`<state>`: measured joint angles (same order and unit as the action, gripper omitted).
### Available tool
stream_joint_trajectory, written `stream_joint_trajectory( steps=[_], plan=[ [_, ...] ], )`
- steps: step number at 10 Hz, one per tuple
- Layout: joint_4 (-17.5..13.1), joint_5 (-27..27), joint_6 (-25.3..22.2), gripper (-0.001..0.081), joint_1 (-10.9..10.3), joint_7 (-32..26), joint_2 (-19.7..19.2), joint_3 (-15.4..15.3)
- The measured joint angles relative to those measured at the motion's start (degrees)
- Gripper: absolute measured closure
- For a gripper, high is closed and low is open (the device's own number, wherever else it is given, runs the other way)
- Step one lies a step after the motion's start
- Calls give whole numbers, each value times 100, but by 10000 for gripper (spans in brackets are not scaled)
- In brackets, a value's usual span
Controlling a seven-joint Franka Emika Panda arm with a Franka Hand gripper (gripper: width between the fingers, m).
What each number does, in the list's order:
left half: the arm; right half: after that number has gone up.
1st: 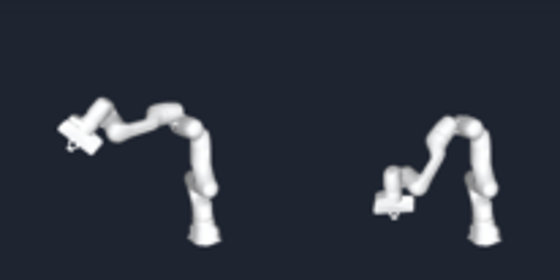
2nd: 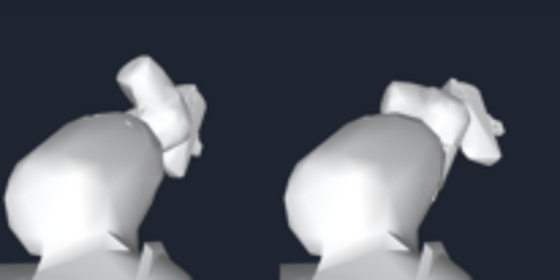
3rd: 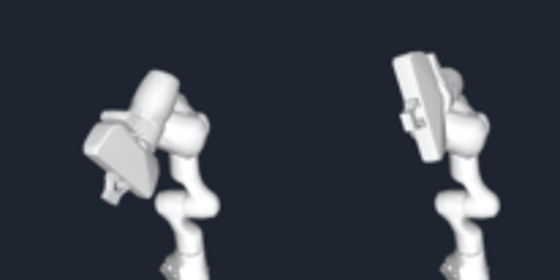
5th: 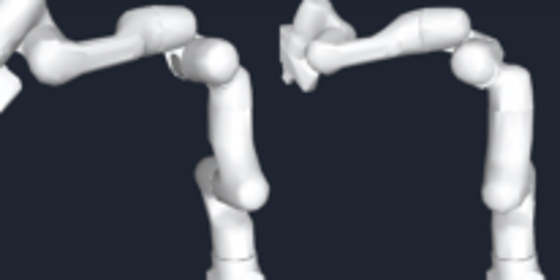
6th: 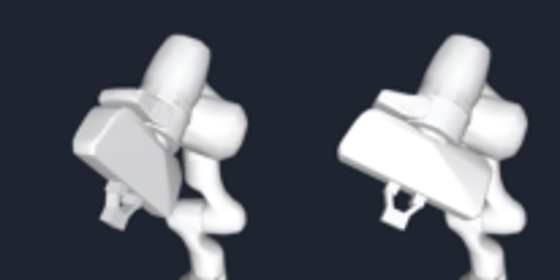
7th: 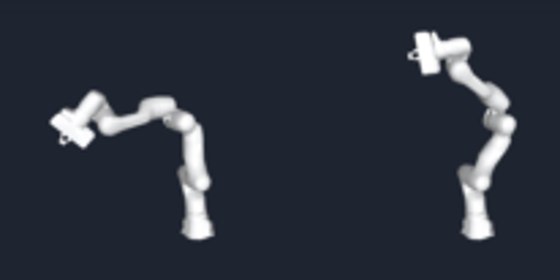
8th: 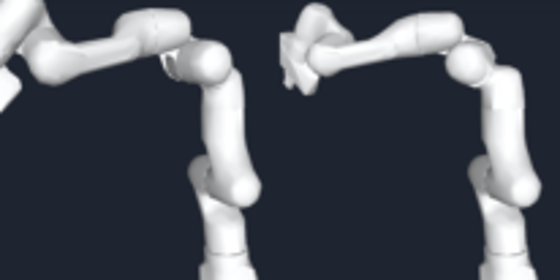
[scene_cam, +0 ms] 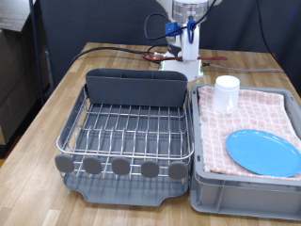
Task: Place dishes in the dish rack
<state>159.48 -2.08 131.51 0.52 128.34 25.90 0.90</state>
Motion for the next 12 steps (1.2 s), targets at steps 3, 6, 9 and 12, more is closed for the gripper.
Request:
stream_joint_trajectory(
  steps=[3, 6, 9, 12],
  plan=[
    [90, -335, -134, 727, -7, -601, 25, 431],
    [106, -905, -485, 727, -25, -1353, 25, 916],
    [98, -1187, -684, 727, -86, -1748, 20, 1140],
    [67, -1382, -791, 727, -86, -1824, -26, 1307]
  ],
)
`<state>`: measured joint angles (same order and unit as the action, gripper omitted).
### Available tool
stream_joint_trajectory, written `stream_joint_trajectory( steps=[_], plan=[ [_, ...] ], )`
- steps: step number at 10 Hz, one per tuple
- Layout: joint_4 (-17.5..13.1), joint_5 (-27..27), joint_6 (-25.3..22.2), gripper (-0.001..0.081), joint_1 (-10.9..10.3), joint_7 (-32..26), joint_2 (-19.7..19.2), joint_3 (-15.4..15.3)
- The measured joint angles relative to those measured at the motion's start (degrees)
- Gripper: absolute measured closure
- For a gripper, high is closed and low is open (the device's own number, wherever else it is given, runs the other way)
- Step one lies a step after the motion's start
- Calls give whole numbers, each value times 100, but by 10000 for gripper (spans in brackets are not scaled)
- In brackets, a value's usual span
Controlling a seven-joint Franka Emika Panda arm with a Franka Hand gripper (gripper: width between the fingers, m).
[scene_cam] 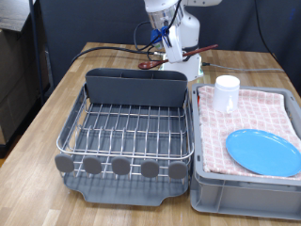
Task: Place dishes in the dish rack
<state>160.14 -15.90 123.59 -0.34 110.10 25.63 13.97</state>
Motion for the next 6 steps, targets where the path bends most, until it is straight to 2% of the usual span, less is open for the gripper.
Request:
stream_joint_trajectory(
  steps=[3, 6],
  plan=[
    [-28, -442, -202, 727, -4, -669, -117, 507],
    [-140, -755, -460, 727, -7, -1622, -384, 1057]
  ],
)
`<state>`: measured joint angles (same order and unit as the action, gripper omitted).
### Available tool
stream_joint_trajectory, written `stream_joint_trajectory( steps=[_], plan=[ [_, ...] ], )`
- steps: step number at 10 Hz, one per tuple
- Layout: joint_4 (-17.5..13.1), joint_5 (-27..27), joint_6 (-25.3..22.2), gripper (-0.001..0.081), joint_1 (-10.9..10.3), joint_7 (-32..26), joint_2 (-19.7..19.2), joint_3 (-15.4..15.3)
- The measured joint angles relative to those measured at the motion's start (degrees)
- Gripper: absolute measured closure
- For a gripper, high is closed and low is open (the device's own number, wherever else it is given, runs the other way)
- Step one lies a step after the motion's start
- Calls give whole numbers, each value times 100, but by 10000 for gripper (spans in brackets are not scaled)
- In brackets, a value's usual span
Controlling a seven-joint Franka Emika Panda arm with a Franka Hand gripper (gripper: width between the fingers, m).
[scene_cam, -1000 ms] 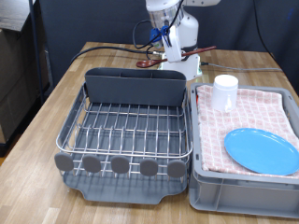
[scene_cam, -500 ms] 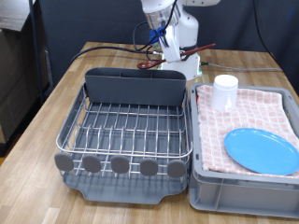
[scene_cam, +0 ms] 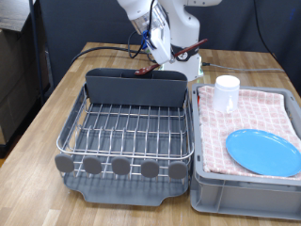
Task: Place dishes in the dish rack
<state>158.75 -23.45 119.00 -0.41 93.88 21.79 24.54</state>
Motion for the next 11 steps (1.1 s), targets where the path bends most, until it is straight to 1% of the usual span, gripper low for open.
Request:
stream_joint_trajectory(
  steps=[1, 3, 6, 8, 9, 10, 11],
  plan=[
    [-72, -152, -145, 727, -2, -304, -113, 166],
    [-238, -288, -326, 727, -2, -621, -346, 389],
    [-448, -340, -363, 727, -2, -718, -663, 466],
    [-461, -342, -105, 727, 2, -673, -795, 474],
    [-461, -342, 69, 634, 2, -663, -842, 469],
    [-461, -342, 167, 634, 2, -628, -876, 460],
    [-461, -342, 224, 469, 1, -588, -909, 449]
  ],
)
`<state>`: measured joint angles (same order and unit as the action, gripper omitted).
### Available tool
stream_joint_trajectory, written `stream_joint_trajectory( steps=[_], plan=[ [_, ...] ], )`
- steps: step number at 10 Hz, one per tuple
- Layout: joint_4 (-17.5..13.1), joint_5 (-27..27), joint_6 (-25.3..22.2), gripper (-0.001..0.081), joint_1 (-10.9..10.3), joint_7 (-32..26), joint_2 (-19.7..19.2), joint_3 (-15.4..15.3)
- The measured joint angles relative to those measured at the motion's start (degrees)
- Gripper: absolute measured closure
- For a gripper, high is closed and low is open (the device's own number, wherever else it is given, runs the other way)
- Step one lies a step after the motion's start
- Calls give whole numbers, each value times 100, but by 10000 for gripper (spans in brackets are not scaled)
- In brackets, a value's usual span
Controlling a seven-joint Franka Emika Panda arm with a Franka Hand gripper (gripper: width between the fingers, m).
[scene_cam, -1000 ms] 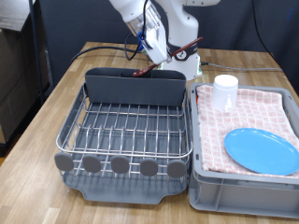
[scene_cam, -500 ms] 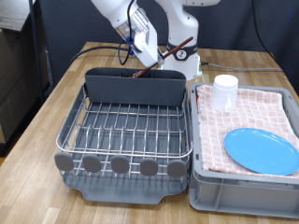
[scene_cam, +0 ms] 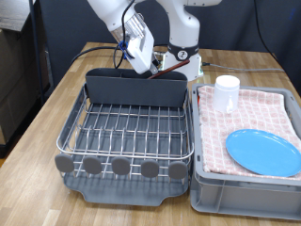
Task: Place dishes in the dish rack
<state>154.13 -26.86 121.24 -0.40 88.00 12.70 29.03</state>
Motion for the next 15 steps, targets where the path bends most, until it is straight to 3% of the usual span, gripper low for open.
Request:
stream_joint_trajectory(
  steps=[1, 2, 3, 4, 5, 9, 15],
  plan=[
    [0, 0, 38, 469, -1, 25, -31, -13],
    [0, 42, 128, 311, -1, 97, -59, -48],
    [11, 247, 306, 311, 1, 319, -74, -134],
    [28, 561, 513, 113, 3, 644, -74, -268],
    [48, 823, 701, 31, 3, 957, -72, -410],
    [113, 1583, 1077, 5, 35, 2108, 109, -890],
    [186, 2274, 738, 3, 158, 3163, 968, -1400]
  ],
)
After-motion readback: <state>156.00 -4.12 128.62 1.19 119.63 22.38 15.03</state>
